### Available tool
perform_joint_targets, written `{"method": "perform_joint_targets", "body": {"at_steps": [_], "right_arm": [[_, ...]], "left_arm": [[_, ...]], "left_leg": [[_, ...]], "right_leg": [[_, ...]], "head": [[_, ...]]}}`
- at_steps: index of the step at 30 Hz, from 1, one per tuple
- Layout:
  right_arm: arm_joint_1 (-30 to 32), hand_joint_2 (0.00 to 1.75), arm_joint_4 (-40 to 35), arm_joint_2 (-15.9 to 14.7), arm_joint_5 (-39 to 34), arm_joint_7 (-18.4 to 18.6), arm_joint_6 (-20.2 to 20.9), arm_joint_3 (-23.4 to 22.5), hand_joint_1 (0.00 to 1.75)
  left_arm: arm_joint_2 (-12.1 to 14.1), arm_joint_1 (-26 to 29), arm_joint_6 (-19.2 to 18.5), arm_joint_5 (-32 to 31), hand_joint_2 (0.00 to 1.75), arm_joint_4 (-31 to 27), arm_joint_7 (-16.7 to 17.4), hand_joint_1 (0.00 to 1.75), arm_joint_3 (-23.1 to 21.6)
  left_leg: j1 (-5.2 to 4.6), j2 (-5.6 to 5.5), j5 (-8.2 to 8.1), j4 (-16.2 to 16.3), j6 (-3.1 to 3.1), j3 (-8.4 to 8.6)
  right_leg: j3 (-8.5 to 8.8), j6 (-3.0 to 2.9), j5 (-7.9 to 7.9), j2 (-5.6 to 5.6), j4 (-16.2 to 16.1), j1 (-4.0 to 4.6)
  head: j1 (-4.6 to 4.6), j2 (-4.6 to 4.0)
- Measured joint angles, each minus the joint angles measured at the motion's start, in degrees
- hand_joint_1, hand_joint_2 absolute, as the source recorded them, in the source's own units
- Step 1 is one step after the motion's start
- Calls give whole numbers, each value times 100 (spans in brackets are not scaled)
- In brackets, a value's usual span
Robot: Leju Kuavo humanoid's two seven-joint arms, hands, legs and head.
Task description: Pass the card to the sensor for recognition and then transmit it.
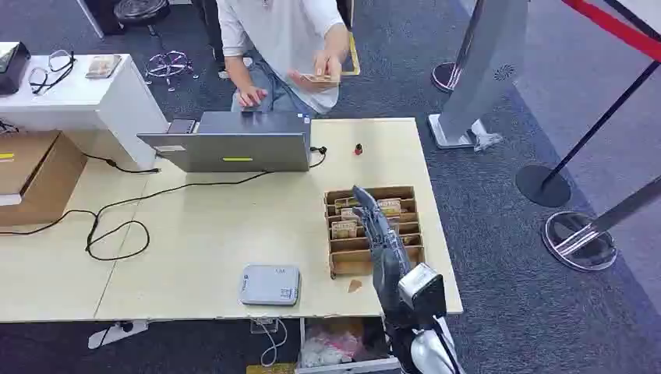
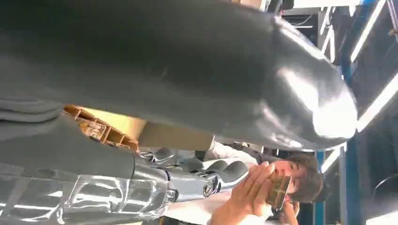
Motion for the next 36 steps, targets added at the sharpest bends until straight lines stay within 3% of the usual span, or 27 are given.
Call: {"method": "perform_joint_targets", "body": {"at_steps": [12, 15, 19, 25, 29, 33, 36], "right_arm": [[-89, 0, -114, 2, 532, 448, -142, 9, 0], [-225, 0, -70, 7, 1350, 572, -602, 9, 0], [-764, 0, 223, 9, 3422, 958, -1879, 9, 0], [-1866, 0, 1017, 11, 6631, 2174, -3241, -33, 0], [-2365, 0, 1503, 46, 7097, 2424, -3390, -74, 0], [-2552, 0, 1775, 59, 7193, 2474, -3408, -94, 0], [-2713, 0, 1981, 79, 7651, 2693, -3414, -118, 0]], "left_arm": [[-129, 4, 166, 31, 0, 0, -70, 0, 0], [-173, 0, 186, 31, 0, 0, -83, 0, 0], [-219, -13, 194, -13, 0, 0, -166, 0, 0], [-236, -52, 194, -114, 0, 0, -168, 0, -9], [-238, -56, 195, -122, 0, 2, -168, 0, -13], [-238, -62, 194, -129, 0, 0, -166, 0, -15], [-238, -61, 208, -155, 0, 0, -111, 0, -20]], "left_leg": [[-1, 0, 0, 0, 0, 0], [-1, 2, 0, 0, 0, -1], [-1, 3, 4, 0, 1, 1], [0, 5, 7, 1, -3, 8], [0, 0, 7, 2, -3, 7], [0, 0, 6, 2, -2, 3], [0, 2, 5, 2, -1, 1]], "right_leg": [[0, 0, 0, 0, 0, -1], [0, 0, 1, 1, 0, -1], [1, -3, 5, 1, 0, -1], [2, -1, 11, 5, 2, 0], [2, -1, 10, 4, 2, 0], [1, 0, 9, 4, 2, 0], [-1, 0, 9, 5, 2, -1]], "head": [[2, 0], [2, 0], [0, 0], [0, 0], [0, 0], [0, 0], [0, 0]]}}
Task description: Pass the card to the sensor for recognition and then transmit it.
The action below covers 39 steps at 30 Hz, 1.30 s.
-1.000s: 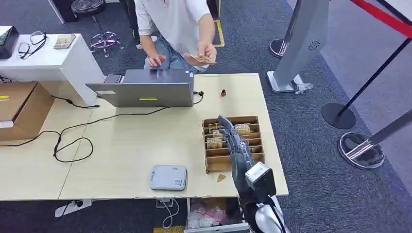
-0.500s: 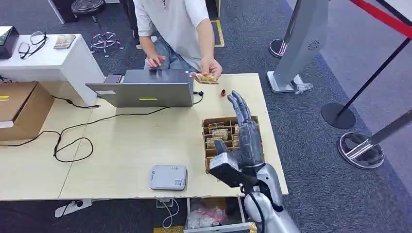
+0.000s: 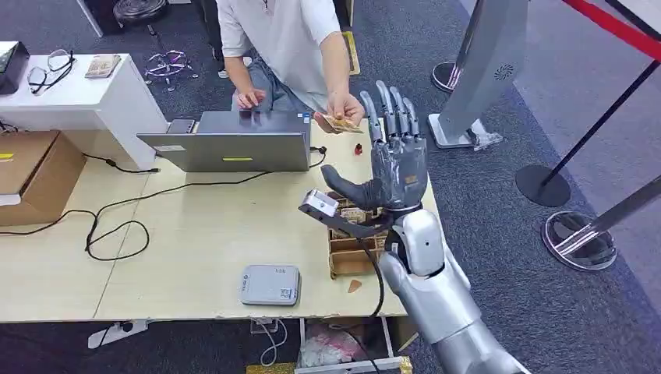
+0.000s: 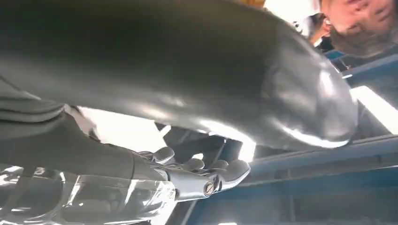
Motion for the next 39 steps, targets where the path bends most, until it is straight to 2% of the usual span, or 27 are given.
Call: {"method": "perform_joint_targets", "body": {"at_steps": [1, 2, 8, 14, 39], "right_arm": [[-88, 0, 103, 11, 155, 56, -2, -11, 0], [-205, 175, 235, 26, 263, 83, -4, -19, 0], [-832, 175, 1060, 160, 406, 365, -7, -4, 0], [-1149, 175, 1746, 275, 395, 452, -11, 77, 0], [-1333, 175, 2354, 411, 189, 236, -15, 77, 0]], "left_arm": [[0, 0, 9, 0, 0, 0, 17, 0, 0], [2, 3, 13, 2, 0, 0, 46, 0, 0], [22, 13, 20, 90, 0, 0, -2, 0, 0], [61, 18, 4, 103, 0, 0, -22, 0, 0], [153, 38, -9, 103, 0, 0, 149, 0, 0]], "left_leg": [[0, 0, 0, 0, 0, 0], [0, 0, 0, 0, 0, 0], [0, -2, 3, 0, 0, 2], [1, -5, 3, 0, 0, 0], [1, -4, 3, 0, 0, -1]], "right_leg": [[0, 0, 0, 0, 0, 0], [0, 0, 0, -1, 0, 0], [2, -1, 2, -1, 1, 1], [1, -1, 1, -3, 2, 1], [0, 0, 1, -2, 1, 1]], "head": [[2, 0], [0, 0], [2, 0], [2, 0], [2, 0]]}}
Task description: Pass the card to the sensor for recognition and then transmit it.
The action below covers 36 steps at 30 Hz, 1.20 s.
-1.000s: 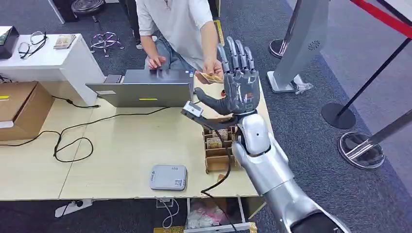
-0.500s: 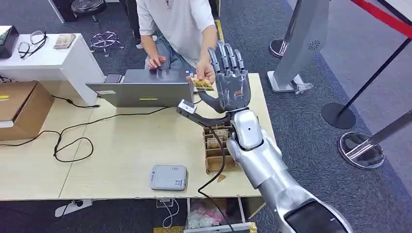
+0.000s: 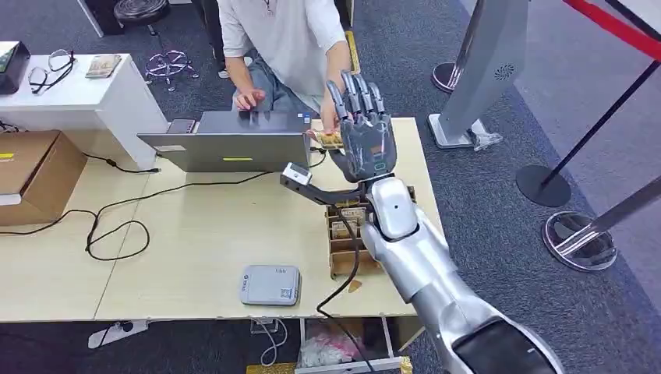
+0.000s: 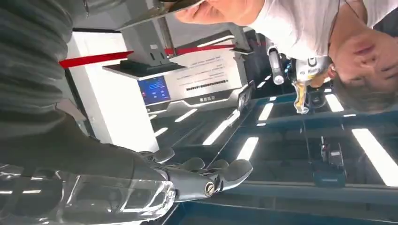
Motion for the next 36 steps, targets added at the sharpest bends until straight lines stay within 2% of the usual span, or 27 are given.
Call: {"method": "perform_joint_targets", "body": {"at_steps": [12, 13, 14, 15, 16, 18, 19, 20, 36], "right_arm": [[-48, 175, 87, 44, -37, -72, 0, 2, 0], [-50, 175, 92, 44, -37, -76, 0, 2, 16], [-51, 175, 98, 44, -37, -81, -2, 2, 16], [-52, 175, 103, 44, -37, -83, 0, 2, 42], [-53, 175, 114, 44, -37, -85, -2, 2, 148], [-57, 175, 120, 44, -41, -103, 0, 9, 148], [-60, 175, 122, 44, -63, -116, 0, 11, 164], [-65, 175, 122, 44, -81, -129, 0, 15, 171], [-82, 175, 2, 20, -186, -177, -17, 46, 175]], "left_arm": [[0, 2, 24, 13, 0, 0, 15, 0, 0], [0, 2, 26, 20, 0, 0, 15, 0, 0], [0, 2, 28, 22, 0, 0, 15, 0, 0], [0, 2, 28, 22, 0, 0, 15, 0, 0], [0, 2, 35, 33, 0, 2, 17, 0, 0], [0, 4, 37, 37, 0, 0, 17, 0, 0], [0, 4, 39, 37, 0, 0, 20, 0, 0], [0, 4, 44, 37, 0, 0, 26, 0, 0], [2, 13, 33, -2, 0, 0, 33, 0, 0]], "left_leg": [[0, 0, 0, 0, 0, 0], [0, 0, 0, 0, 0, 0], [0, 0, 0, 0, 0, 0], [0, 0, 0, 0, 0, 0], [0, 0, 0, 0, 0, 0], [0, 0, 0, 0, 0, 0], [0, 0, 0, 0, 0, 0], [0, 0, 0, 0, 0, 0], [0, 0, 0, 0, 0, 2]], "right_leg": [[0, 0, 0, 0, 0, 0], [0, 0, 0, 0, 0, 0], [0, 0, 0, 0, 0, 0], [0, 0, 0, 0, 0, 0], [0, 0, 0, 0, 0, 0], [0, 0, 0, 0, 0, 0], [0, 0, 0, 0, 0, 0], [0, 0, 0, 0, 0, 0], [-1, 0, 0, 0, 0, 0]], "head": [[0, 0], [0, 0], [0, 0], [0, 0], [0, 0], [0, 0], [0, 0], [0, 0], [0, 0]]}}
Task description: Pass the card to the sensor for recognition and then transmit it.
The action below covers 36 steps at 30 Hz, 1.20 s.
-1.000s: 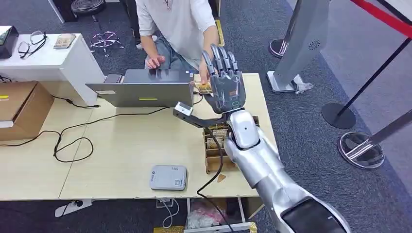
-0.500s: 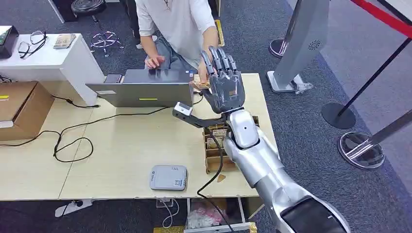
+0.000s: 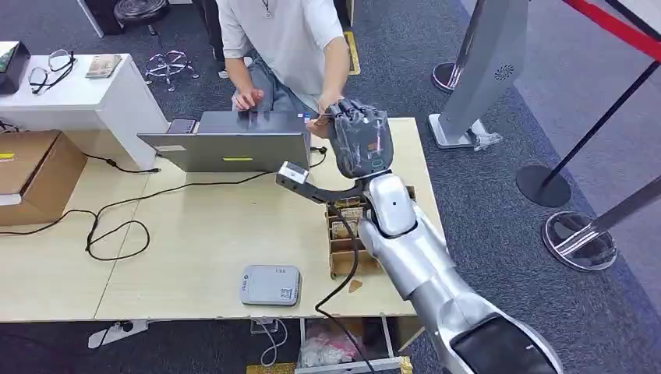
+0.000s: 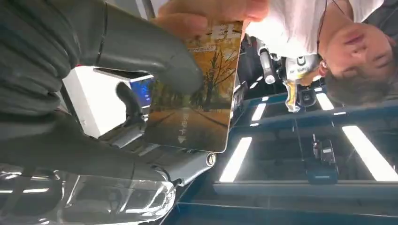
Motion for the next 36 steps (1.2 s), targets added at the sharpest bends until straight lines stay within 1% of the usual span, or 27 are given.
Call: {"method": "perform_joint_targets", "body": {"at_steps": [10, 13, 16, 19, 21, 23, 25, 30, 32, 36], "right_arm": [[97, 175, -335, -61, -37, -63, -7, 9, 175], [145, 175, -457, -63, -370, -292, -7, 26, 175], [233, 175, -535, -63, -1099, -659, 69, 68, 175], [448, 175, -792, -68, -2214, -1054, 674, 131, 175], [652, 175, -1058, -87, -2895, -1200, 1223, 182, 175], [861, 175, -1345, -122, -3623, -1296, 1940, 267, 175], [1033, 175, -1577, -148, -4197, -1403, 2488, 358, 175], [1236, 175, -1893, -164, -5376, -1642, 3452, 540, 175], [1281, 175, -1952, -164, -5852, -1679, 3766, 623, 175], [1343, 175, -1985, -146, -6291, -1676, 4068, 794, 175]], "left_arm": [[4, 3, -13, -13, 0, 0, 2, 0, 0], [4, 3, -15, 0, 0, 0, 2, 0, 0], [4, 3, -15, 22, 0, 0, 2, 0, 0], [4, 5, -15, 35, 0, 0, 2, 0, 2], [4, 10, -22, 35, 0, 0, 2, 0, 2], [4, 13, -48, 20, 0, 0, 2, 0, 2], [7, 14, -72, 0, 0, 0, 2, 0, 2], [7, 15, -77, -7, 0, 0, -31, 0, 2], [4, 11, -76, 2, 0, 0, -37, 0, 2], [4, 13, -63, 24, 0, 0, -15, 0, 4]], "left_leg": [[0, 1, 0, 0, 0, 0], [0, 1, 0, 0, 0, 0], [0, 1, 0, 0, 0, 0], [0, 1, 0, 0, 0, 0], [0, 1, -1, 0, -1, 0], [0, 1, -2, 0, -1, -1], [0, 1, -2, 0, 0, -2], [0, 2, -2, 0, 0, -2], [0, 2, -2, 0, 0, -2], [0, 2, -2, 0, 0, -2]], "right_leg": [[-1, 0, 0, 1, 0, 0], [-1, 0, 0, 1, 0, 0], [0, 0, 0, 0, 0, 0], [-1, 0, 0, 0, 0, 0], [-1, 0, -1, 0, 0, 0], [-2, 0, -1, 0, -1, 0], [-3, 1, -2, 0, 0, 0], [-3, 1, -1, 1, -1, 0], [-2, 1, -1, 0, 0, 0], [-2, 1, -1, 0, 0, 0]], "head": [[0, 0], [0, 0], [0, 0], [0, 0], [0, 0], [-2, 0], [0, 0], [0, 0], [0, 0], [0, 0]]}}
